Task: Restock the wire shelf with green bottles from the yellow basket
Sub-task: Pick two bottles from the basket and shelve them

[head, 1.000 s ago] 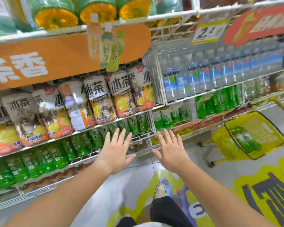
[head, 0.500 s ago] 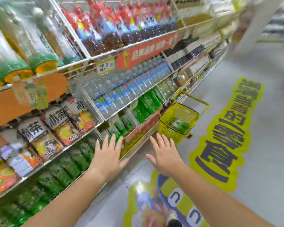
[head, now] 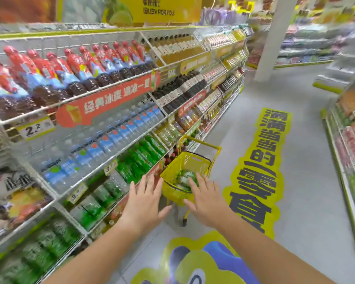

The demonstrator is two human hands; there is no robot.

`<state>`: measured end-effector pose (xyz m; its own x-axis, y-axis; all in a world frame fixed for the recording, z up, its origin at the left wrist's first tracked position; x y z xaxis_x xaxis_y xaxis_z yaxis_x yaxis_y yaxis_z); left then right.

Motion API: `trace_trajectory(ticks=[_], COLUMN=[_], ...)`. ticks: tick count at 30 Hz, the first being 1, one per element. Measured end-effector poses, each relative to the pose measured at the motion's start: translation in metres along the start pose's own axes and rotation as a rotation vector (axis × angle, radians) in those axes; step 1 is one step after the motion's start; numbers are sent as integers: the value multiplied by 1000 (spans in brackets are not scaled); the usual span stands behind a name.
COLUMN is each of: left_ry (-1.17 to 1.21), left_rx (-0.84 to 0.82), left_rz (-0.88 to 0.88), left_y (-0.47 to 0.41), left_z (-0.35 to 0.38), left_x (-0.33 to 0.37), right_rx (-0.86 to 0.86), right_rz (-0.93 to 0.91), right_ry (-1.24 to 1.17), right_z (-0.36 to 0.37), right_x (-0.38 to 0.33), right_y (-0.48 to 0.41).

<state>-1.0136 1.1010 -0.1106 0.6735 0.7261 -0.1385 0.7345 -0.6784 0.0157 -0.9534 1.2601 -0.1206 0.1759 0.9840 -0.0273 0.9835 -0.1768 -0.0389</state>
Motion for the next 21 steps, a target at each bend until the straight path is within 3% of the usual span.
trace_trajectory(ticks=[10, 21], left_ry=[16, 108], left_rx=[9, -115], left_rz=[14, -143], left_y=[-129, -314], left_z=[-14, 30], left_x=[99, 109], right_rx=[28, 19], right_rz=[-20, -64], right_ry=[74, 125], right_z=[-16, -2], right_x=[165, 266], right_y=[-44, -184])
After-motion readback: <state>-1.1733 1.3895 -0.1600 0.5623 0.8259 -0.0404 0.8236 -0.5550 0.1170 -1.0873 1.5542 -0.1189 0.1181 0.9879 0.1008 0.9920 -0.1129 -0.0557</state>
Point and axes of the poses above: each hand's wrist, its own y-axis away from the middle knuckle, its own z-axis out of the palm, x = y × z, the point moved 9 cm from there along -y, towards the middle knuckle
